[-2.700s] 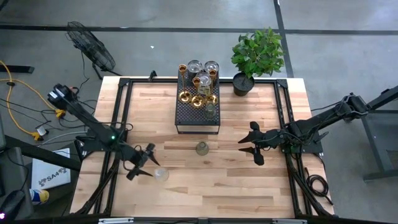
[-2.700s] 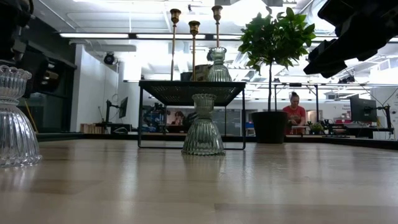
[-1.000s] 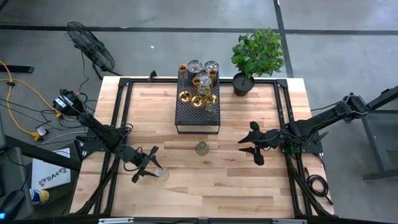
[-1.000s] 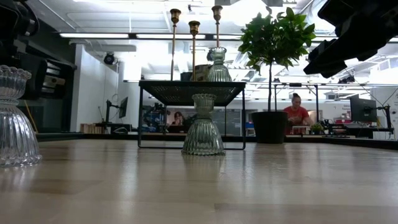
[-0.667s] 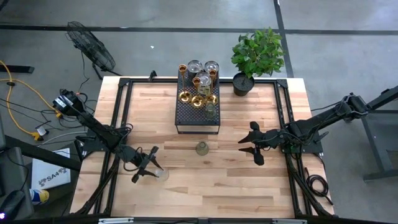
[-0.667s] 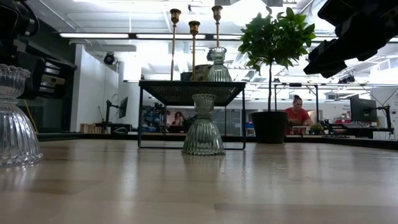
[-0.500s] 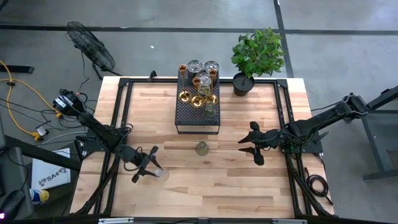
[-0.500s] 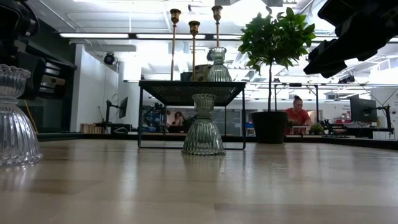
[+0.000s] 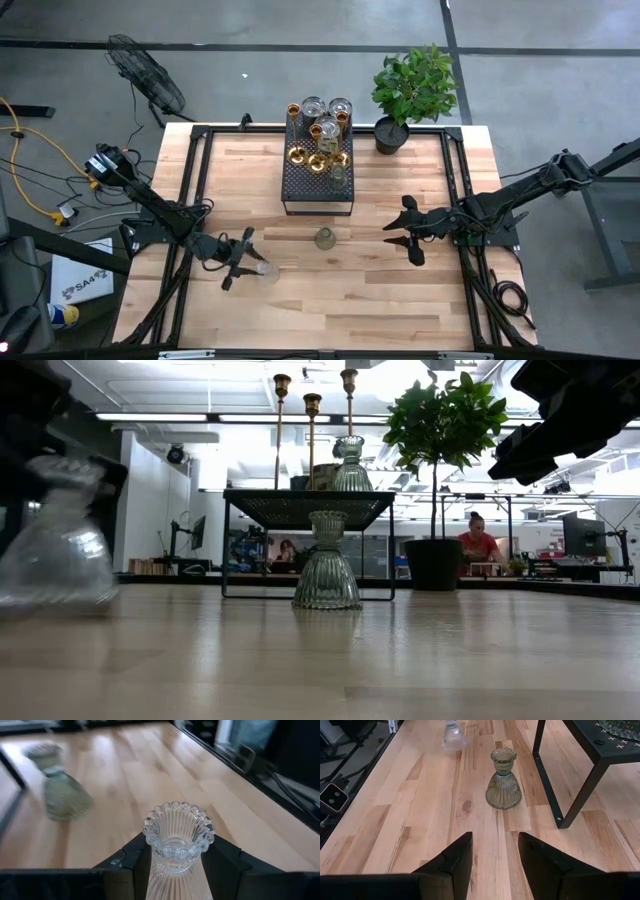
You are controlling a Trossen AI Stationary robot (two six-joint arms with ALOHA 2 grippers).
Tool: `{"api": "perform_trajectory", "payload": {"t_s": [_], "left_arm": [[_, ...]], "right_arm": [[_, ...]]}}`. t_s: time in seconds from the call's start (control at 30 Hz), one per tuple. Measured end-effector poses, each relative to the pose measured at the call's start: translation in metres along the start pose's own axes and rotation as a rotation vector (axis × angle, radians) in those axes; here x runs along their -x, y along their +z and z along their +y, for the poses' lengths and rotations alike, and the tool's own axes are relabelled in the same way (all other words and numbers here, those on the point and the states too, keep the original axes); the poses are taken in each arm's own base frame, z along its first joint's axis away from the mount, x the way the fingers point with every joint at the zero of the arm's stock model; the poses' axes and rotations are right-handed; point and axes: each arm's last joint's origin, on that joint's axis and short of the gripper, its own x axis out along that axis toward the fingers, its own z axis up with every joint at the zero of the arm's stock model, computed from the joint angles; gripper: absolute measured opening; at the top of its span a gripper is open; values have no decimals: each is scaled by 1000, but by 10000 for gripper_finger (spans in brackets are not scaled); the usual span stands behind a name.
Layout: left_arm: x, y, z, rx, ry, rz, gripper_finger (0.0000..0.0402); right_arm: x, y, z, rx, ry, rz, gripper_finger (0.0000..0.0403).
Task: Pick & Place candle stick holders
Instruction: Put the transparent candle holder on the shelf
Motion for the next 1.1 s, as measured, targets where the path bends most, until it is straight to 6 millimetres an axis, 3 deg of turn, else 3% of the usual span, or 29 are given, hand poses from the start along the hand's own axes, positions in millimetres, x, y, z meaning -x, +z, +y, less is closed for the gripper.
{"api": "perform_trajectory", "payload": {"t_s": [0.3,0.7,1.1], "left_arm": [[-9,26,-1,-46,169,-98,143],[-8,34,7,-42,447,-132,143],[-26,86,25,-29,656,-180,143]], "right_arm": [[0,0,0,0,0,0,150],[0,0,0,0,0,0,150],[0,0,0,0,0,0,150]]}}
